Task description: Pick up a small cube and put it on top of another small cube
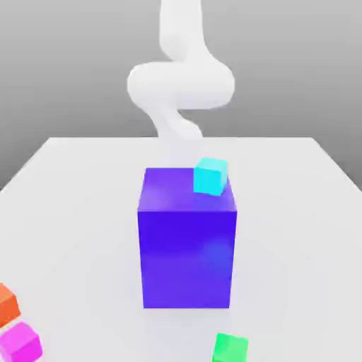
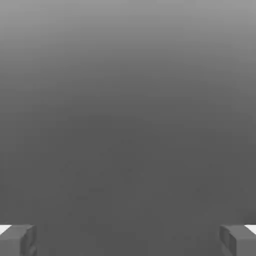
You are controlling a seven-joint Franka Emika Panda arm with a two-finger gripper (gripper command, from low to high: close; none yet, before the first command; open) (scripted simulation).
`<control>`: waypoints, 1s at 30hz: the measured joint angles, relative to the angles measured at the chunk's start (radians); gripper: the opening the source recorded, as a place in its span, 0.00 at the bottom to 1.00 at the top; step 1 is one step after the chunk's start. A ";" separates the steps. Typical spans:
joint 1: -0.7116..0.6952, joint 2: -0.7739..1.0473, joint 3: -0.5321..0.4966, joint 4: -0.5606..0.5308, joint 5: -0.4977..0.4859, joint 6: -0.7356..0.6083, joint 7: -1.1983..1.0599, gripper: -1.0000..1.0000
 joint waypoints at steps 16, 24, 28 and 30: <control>-0.084 0.586 -0.153 0.038 0.092 0.152 0.015 0.50; -0.166 0.877 -0.190 0.058 0.151 0.226 0.012 0.50; -0.202 1.022 -0.210 0.067 0.174 0.264 0.016 0.50; -0.222 1.094 -0.217 0.073 0.185 0.285 0.018 0.50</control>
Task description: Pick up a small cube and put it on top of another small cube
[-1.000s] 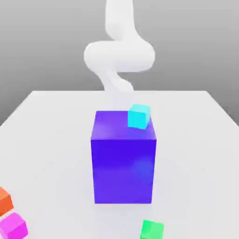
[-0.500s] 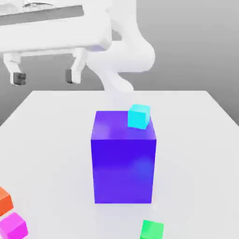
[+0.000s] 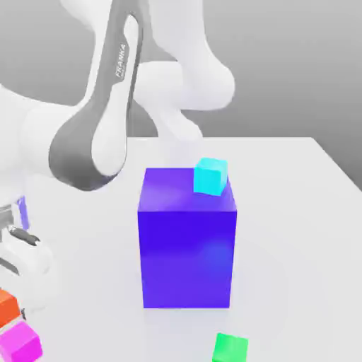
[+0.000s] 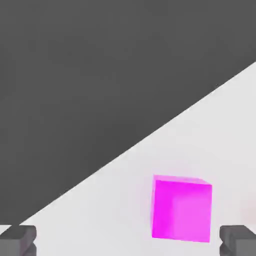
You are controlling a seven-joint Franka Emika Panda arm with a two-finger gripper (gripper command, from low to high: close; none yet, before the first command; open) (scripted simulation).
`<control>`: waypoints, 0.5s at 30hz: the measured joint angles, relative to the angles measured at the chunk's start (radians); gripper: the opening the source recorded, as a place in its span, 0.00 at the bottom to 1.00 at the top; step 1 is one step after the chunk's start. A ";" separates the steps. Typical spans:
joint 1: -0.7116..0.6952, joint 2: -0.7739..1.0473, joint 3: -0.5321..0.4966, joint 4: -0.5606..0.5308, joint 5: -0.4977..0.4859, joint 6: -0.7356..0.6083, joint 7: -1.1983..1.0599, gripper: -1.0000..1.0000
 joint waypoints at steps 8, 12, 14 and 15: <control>-0.047 0.171 0.047 0.036 0.059 0.114 -0.038 0.00; -0.048 0.173 0.047 0.036 0.059 0.115 -0.039 0.00; -0.033 0.119 0.028 0.023 0.038 0.074 -0.023 0.00; -0.025 0.085 0.016 0.015 0.025 0.049 -0.014 0.00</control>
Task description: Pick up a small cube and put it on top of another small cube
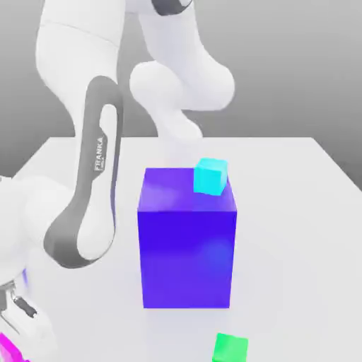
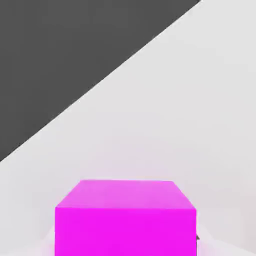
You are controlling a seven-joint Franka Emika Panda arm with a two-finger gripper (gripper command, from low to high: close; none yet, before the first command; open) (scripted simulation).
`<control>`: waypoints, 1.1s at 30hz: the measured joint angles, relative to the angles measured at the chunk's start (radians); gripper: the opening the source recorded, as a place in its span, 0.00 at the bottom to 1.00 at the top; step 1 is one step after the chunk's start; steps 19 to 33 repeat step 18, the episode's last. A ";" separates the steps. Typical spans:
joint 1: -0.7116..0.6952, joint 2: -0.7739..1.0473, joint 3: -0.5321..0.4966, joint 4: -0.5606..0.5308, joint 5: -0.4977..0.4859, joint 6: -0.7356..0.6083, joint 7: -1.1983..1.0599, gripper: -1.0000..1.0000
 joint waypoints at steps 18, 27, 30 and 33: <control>0.364 -0.126 0.247 -0.145 -0.234 0.038 -0.069 1.00; 0.364 -0.126 0.247 -0.145 -0.234 0.038 -0.069 1.00; 0.364 -0.126 0.247 -0.145 -0.234 0.038 -0.069 1.00; 0.364 -0.126 0.247 -0.145 -0.234 0.038 -0.069 1.00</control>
